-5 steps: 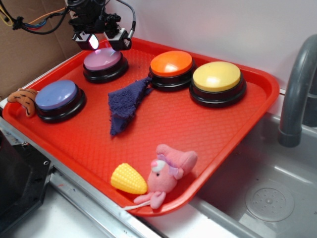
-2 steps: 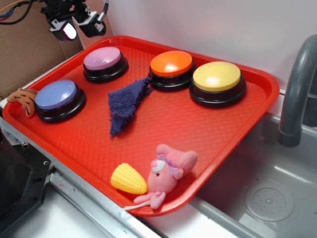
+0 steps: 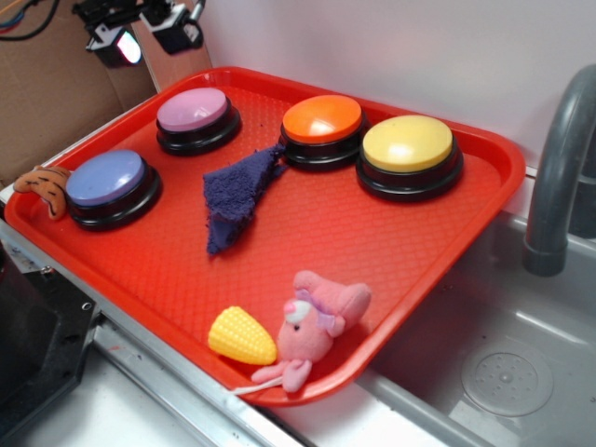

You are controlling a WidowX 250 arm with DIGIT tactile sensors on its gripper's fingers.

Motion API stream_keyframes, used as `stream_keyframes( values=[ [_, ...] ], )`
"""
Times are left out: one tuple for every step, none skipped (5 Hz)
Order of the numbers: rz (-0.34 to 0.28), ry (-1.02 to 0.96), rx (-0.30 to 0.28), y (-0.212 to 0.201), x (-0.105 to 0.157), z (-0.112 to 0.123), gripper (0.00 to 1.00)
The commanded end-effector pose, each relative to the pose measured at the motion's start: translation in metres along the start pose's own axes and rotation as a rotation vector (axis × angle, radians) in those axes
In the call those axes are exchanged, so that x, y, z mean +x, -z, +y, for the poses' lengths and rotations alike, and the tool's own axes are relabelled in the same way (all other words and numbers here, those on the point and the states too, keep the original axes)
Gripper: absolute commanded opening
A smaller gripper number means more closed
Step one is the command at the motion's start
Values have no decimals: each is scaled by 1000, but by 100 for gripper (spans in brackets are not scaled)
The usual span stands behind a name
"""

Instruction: Push the pink button.

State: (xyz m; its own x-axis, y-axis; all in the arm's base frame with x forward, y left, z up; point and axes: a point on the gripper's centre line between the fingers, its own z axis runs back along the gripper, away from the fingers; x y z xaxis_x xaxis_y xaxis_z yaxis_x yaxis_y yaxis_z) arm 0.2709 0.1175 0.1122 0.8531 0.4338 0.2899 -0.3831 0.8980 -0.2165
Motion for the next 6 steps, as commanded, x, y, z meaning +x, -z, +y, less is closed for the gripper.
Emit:
stream_keyframes(
  values=[
    [-80,79,97,-39,10,-7,100],
    [-25,79,42,-48,16,-6,100],
    [-4,73,49,-51,20,-8,100],
    [12,96,32,-57,21,-13,100],
    [21,99,24,-60,20,-17,100],
    [28,104,29,-61,17,-19,100]
  ],
)
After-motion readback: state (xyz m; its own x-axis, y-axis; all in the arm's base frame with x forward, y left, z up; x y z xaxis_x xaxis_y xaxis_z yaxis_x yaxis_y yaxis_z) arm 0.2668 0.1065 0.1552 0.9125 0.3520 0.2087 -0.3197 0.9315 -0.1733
